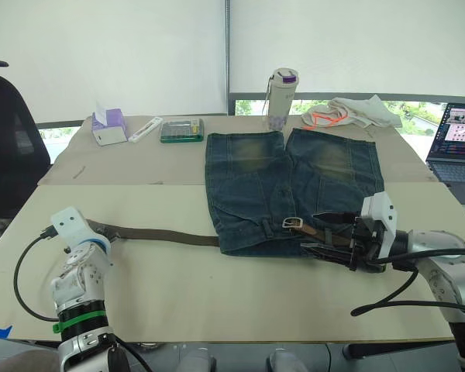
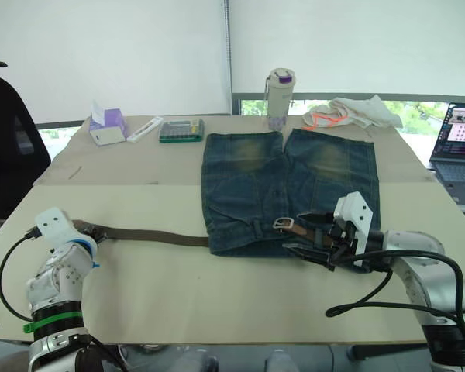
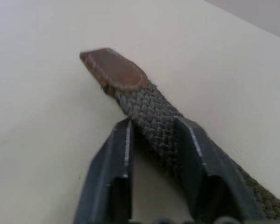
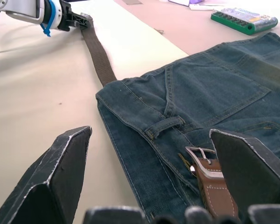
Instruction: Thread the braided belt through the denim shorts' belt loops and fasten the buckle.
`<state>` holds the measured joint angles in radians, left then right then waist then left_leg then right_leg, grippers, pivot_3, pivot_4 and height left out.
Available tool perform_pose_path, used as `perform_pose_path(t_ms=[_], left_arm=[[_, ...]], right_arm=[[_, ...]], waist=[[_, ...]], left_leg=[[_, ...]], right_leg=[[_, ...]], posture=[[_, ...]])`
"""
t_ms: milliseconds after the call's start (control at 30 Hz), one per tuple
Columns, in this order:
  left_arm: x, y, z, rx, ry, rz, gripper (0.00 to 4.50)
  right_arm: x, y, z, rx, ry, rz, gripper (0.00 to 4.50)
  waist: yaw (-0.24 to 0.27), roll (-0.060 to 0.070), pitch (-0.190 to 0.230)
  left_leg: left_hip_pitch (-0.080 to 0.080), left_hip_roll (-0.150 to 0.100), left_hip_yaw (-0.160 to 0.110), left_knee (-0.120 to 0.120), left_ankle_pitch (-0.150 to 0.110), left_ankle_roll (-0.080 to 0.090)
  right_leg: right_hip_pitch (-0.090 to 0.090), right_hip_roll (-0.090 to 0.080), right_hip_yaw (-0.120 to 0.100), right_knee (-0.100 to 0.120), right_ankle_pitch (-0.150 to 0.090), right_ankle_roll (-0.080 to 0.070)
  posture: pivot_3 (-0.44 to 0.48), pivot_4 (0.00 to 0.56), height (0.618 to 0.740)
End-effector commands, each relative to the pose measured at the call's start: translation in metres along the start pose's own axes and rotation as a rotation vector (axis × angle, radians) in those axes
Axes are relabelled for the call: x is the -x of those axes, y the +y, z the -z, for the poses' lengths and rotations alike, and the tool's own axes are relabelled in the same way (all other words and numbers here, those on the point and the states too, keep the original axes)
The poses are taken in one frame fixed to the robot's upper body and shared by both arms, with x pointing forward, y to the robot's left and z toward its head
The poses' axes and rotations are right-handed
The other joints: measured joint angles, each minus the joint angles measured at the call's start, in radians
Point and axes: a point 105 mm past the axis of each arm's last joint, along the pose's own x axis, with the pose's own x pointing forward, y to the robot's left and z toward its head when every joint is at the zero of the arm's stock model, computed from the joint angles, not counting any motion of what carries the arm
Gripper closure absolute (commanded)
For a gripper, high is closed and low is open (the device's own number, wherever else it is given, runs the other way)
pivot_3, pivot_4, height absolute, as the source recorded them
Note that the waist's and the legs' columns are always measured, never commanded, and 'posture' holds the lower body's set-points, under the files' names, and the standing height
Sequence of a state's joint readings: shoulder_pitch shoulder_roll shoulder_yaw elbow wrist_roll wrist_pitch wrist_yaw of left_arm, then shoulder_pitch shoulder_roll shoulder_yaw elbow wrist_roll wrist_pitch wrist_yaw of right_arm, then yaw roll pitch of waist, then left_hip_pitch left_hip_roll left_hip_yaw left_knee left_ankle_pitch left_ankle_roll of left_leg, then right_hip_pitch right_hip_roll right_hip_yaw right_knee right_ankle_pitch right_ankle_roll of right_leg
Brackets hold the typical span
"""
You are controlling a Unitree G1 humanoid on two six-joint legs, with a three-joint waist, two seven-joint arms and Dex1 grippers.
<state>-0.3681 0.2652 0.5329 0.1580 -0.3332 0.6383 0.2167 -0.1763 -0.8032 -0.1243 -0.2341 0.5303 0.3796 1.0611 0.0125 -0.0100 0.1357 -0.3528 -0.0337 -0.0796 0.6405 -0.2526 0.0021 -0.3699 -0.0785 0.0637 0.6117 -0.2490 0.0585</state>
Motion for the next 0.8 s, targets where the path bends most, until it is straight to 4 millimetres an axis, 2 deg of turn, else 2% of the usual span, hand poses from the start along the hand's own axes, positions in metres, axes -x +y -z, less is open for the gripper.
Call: perform_pose_path(t_ms=[33, 200, 300, 367, 467, 533, 600, 667, 800], left_arm=[[-0.001, 0.003, 0.017, -0.059, 0.023, -0.011, 4.47], [0.0, -0.001, 0.001, -0.116, -0.103, 0.007, 4.47], [0.01, -0.022, -0.032, -0.192, -0.326, 0.117, 4.47], [0.018, -0.037, -0.046, -0.217, -0.419, 0.177, 4.47], [0.041, -0.084, -0.07, -0.374, -0.605, 0.337, 4.47], [0.055, -0.108, -0.077, -0.454, -0.696, 0.42, 4.47], [0.079, -0.146, -0.084, -0.581, -0.832, 0.528, 4.47], [0.101, -0.18, -0.083, -0.738, -0.968, 0.628, 4.47], [0.131, -0.226, -0.075, -0.962, -1.192, 0.719, 4.47]], right_arm=[[-0.001, 0.001, -0.011, 0.047, -0.02, -0.002, 0.0], [-0.002, 0.002, -0.011, 0.046, -0.027, 0.003, 0.0], [-0.004, 0.003, -0.016, 0.024, -0.068, 0.012, 0.0], [-0.006, 0.006, -0.02, -0.005, -0.103, 0.019, 0.0], [-0.013, 0.01, -0.026, -0.059, -0.155, 0.032, 0.0], [-0.017, 0.009, -0.029, -0.099, -0.18, 0.055, 0.0], [-0.025, 0.006, -0.035, -0.156, -0.219, 0.102, 0.0], [-0.035, 0.004, -0.039, -0.213, -0.244, 0.145, 0.0], [-0.052, -0.001, -0.047, -0.342, -0.269, 0.231, 0.0]], waist=[[0.0, 0.001, -0.001], [0.0, 0.002, -0.001], [-0.001, -0.002, 0.001], [0.001, -0.006, 0.003], [0.002, -0.009, 0.003], [0.004, -0.009, 0.003], [0.003, -0.009, 0.003], [0.002, -0.009, 0.003], [-0.001, -0.008, 0.003]], left_leg=[[0.0, 0.0, 0.0, 0.0, 0.0, 0.0], [0.0, 0.0, 0.0, 0.0, 0.0, 0.0], [-0.001, 0.001, -0.001, 0.0, 0.0, 0.0], [-0.002, 0.001, -0.001, 0.0, 0.0, -0.001], [-0.004, 0.002, -0.002, 0.0, 0.001, -0.001], [-0.006, 0.001, -0.002, 0.0, 0.0, -0.001], [-0.006, 0.001, -0.002, 0.0, 0.0, -0.001], [-0.006, 0.002, -0.002, 0.0, 0.0, -0.001], [-0.006, 0.001, -0.001, -0.001, 0.001, -0.001]], right_leg=[[0.0, 0.0, 0.0, 0.0, 0.0, 0.0], [-0.001, 0.001, 0.0, 0.0, 0.0, 0.0], [-0.001, 0.001, 0.0, 0.0, 0.0, 0.0], [-0.002, 0.001, 0.0, 0.0, 0.0, -0.001], [-0.003, 0.0, -0.001, -0.001, 0.001, -0.001], [-0.004, 0.0, -0.001, -0.001, 0.001, -0.001], [-0.004, -0.001, -0.001, -0.001, 0.001, -0.001], [-0.004, 0.0, -0.001, -0.001, 0.001, -0.001], [-0.005, 0.0, 0.0, -0.001, 0.001, -0.001]], posture=[[0.0, 0.15, 0.74], [0.0, 0.15, 0.74], [0.0, 0.15, 0.74], [0.0, 0.15, 0.74], [0.0, 0.15, 0.74], [0.0, 0.15, 0.74], [0.0, 0.15, 0.74], [0.0, 0.15, 0.74], [0.0, 0.15, 0.74]])
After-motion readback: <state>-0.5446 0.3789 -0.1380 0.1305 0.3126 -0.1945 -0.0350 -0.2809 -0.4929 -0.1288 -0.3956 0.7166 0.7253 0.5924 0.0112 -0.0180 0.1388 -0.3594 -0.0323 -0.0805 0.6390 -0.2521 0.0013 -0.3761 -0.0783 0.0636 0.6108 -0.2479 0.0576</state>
